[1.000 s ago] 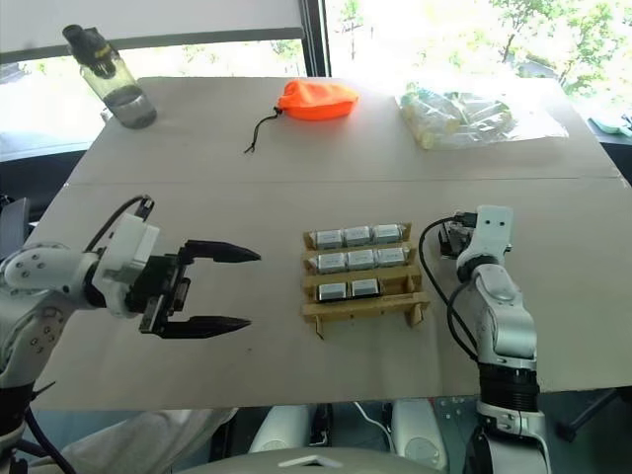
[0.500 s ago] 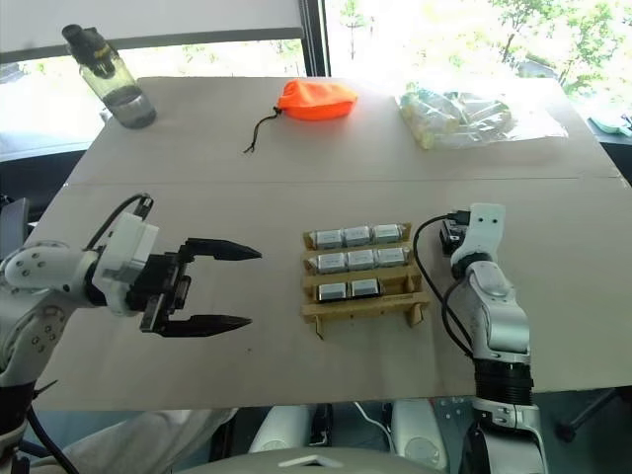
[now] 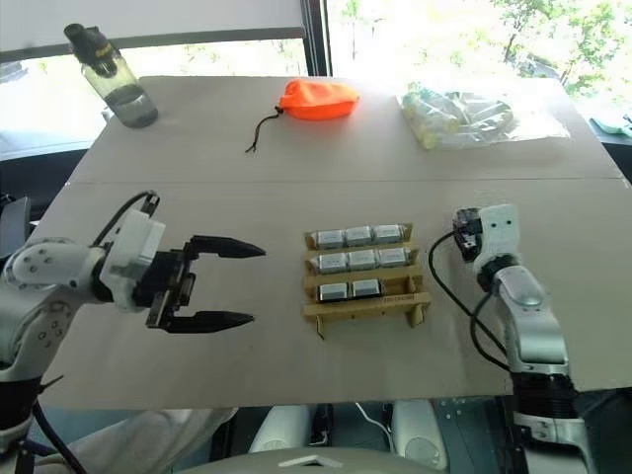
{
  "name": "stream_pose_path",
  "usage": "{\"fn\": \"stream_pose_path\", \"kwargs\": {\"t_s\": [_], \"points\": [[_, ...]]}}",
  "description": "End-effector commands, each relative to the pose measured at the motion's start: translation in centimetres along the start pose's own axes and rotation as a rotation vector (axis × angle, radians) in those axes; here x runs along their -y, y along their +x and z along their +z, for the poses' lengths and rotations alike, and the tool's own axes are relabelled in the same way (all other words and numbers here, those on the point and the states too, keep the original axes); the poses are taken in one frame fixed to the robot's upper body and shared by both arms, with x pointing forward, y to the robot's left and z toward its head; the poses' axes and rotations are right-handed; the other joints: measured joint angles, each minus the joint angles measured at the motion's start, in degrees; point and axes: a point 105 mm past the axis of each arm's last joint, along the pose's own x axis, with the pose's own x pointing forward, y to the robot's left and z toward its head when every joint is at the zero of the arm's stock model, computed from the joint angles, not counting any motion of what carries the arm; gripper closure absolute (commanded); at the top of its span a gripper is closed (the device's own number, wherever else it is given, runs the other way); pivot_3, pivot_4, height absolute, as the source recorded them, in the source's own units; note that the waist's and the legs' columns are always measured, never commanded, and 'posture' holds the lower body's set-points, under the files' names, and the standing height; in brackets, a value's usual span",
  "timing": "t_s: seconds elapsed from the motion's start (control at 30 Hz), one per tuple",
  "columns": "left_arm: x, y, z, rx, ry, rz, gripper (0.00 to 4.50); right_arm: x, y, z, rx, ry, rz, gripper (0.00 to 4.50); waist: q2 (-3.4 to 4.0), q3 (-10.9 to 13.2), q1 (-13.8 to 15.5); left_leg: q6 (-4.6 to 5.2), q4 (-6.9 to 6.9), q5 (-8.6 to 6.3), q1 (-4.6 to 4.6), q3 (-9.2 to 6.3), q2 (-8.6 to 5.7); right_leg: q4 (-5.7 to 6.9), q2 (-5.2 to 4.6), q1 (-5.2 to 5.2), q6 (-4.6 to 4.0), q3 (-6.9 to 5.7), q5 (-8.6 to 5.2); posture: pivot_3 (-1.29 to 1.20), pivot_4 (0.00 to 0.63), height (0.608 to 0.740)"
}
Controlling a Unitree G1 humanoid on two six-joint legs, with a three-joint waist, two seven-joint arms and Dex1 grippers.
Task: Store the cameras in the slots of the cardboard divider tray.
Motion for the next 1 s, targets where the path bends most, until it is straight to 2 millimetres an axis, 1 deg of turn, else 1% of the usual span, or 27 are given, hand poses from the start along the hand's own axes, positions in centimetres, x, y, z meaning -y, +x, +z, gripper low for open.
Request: {"fn": "stream_pose_path", "kwargs": {"t_s": [0.03, 0.07, 0.13, 0.17, 0.23, 0.27, 0.37, 0.43, 0.5, 0.57, 0.67, 0.73, 0.77, 0.83, 1.0], "points": [[-2.1, 0.6, 0.0, -0.028, 0.016, 0.098, 0.00, 0.5, -1.4, 3.7, 0.163, -0.149, 0.121, 2.44, 0.00, 0.0, 0.0, 0.00, 0.00, 0.00, 0.00, -0.01, 0.00, 0.00, 0.03, 0.00, 0.00, -0.01, 0.00, 0.00, 0.150, 0.740], [-2.9, 0.9, -0.2, -0.048, 0.014, 0.135, 0.00, 0.4, -1.8, 3.9, 0.172, -0.209, 0.164, 2.44, -0.01, 0.0, 0.1, 0.01, 0.01, 0.00, 0.01, 0.00, -0.01, 0.01, 0.04, 0.01, 0.00, 0.01, 0.00, 0.00, 0.150, 0.740], [-3.8, 2.2, -0.4, -0.055, -0.008, 0.148, 0.00, -0.2, -2.7, 4.4, 0.200, -0.339, 0.271, 2.44, -0.01, 0.0, 0.2, 0.01, 0.02, 0.00, 0.01, -0.01, -0.01, 0.01, 0.04, 0.02, 0.01, 0.01, 0.01, 0.00, 0.150, 0.740], [-4.1, 3.0, -0.3, -0.044, -0.032, 0.141, 0.00, -0.4, -3.0, 4.7, 0.216, -0.392, 0.307, 2.44, -0.05, 0.0, 0.2, 0.01, 0.02, 0.00, 0.01, 0.00, -0.03, 0.00, 0.04, 0.02, 0.01, 0.02, 0.01, 0.00, 0.150, 0.740], [-4.8, 5.1, 0.4, 0.031, -0.102, 0.135, 0.00, -1.1, -3.3, 5.4, 0.257, -0.491, 0.370, 2.44, -0.07, 0.0, 0.3, 0.02, 0.03, 0.00, -0.01, 0.01, -0.02, -0.01, 0.03, 0.02, 0.02, 0.04, 0.01, 0.00, 0.150, 0.740], [-5.0, 6.1, 0.6, 0.060, -0.140, 0.125, 0.00, -1.5, -3.4, 5.7, 0.275, -0.533, 0.397, 2.44, -0.13, 0.0, 0.3, 0.02, 0.06, 0.00, -0.02, 0.03, -0.03, -0.02, 0.02, 0.02, 0.03, 0.06, 0.02, 0.00, 0.150, 0.740], [-5.3, 9.0, 0.9, 0.098, -0.180, 0.111, 0.00, -3.0, -3.4, 6.2, 0.328, -0.675, 0.476, 2.44, -0.17, -0.1, 0.1, 0.02, 0.10, 0.00, -0.02, 0.05, -0.04, -0.01, 0.02, 0.02, 0.03, 0.09, 0.02, 0.00, 0.150, 0.740], [-6.0, 10.8, 1.2, 0.120, -0.226, 0.140, 0.00, -4.2, -3.5, 6.0, 0.337, -0.810, 0.551, 2.44, -0.18, 0.0, 0.1, 0.01, 0.10, 0.00, 0.00, 0.05, -0.03, 0.01, 0.02, 0.02, 0.03, 0.13, 0.02, 0.00, 0.150, 0.740], [-5.8, 12.1, 1.8, 0.146, -0.251, 0.112, 0.00, -5.3, -3.6, 5.9, 0.365, -0.917, 0.606, 2.44, -0.18, 0.0, 0.2, 0.01, 0.11, 0.01, 0.00, 0.02, -0.03, 0.04, 0.03, 0.02, 0.02, 0.16, 0.02, 0.00, 0.150, 0.740], [-5.5, 12.7, 2.2, 0.169, -0.270, 0.074, 0.00, -6.0, -3.6, 6.3, 0.404, -0.976, 0.628, 2.44, -0.18, 0.0, 0.1, 0.00, 0.12, 0.01, 0.00, 0.01, -0.02, 0.05, 0.03, 0.02, 0.02, 0.22, 0.02, 0.00, 0.150, 0.740], [-5.3, 13.0, 2.6, 0.187, -0.286, 0.038, 0.00, -6.7, -3.7, 6.9, 0.470, -1.063, 0.648, 2.44, -0.18, 0.0, 0.1, 0.00, 0.12, 0.02, 0.01, 0.03, 0.00, 0.05, 0.03, 0.02, 0.02, 0.23, 0.02, 0.00, 0.150, 0.740], [-5.2, 13.2, 2.3, 0.174, -0.308, 0.024, 0.00, -7.1, -3.8, 7.2, 0.514, -1.145, 0.663, 2.44, -0.17, 0.0, 0.2, -0.01, 0.14, 0.02, 0.01, 0.03, 0.00, 0.05, 0.02, 0.02, 0.02, 0.22, 0.02, 0.00, 0.150, 0.740], [-5.1, 13.3, 2.1, 0.158, -0.321, 0.011, 0.00, -7.5, -3.9, 7.5, 0.560, -1.217, 0.679, 2.44, -0.18, 0.0, 0.2, -0.02, 0.17, 0.02, 0.00, 0.04, -0.01, 0.05, 0.01, 0.02, 0.03, 0.20, 0.02, 0.00, 0.150, 0.740], [-4.7, 13.6, 1.8, 0.127, -0.342, -0.038, 0.00, -8.1, -4.1, 8.1, 0.631, -1.297, 0.705, 2.44, -0.17, 0.0, 0.2, -0.02, 0.19, 0.02, 0.01, 0.06, -0.01, 0.05, 0.00, 0.03, 0.03, 0.16, 0.02, 0.00, 0.150, 0.740], [-4.5, 13.6, 1.9, 0.064, -0.300, -0.118, 0.00, -9.4, -4.3, 8.8, 0.739, -1.355, 0.758, 2.44, -0.18, 0.0, 0.4, -0.08, 0.20, 0.06, 0.01, 0.02, -0.01, 0.05, 0.00, 0.04, 0.03, 0.04, 0.02, 0.00, 0.150, 0.740]]}}
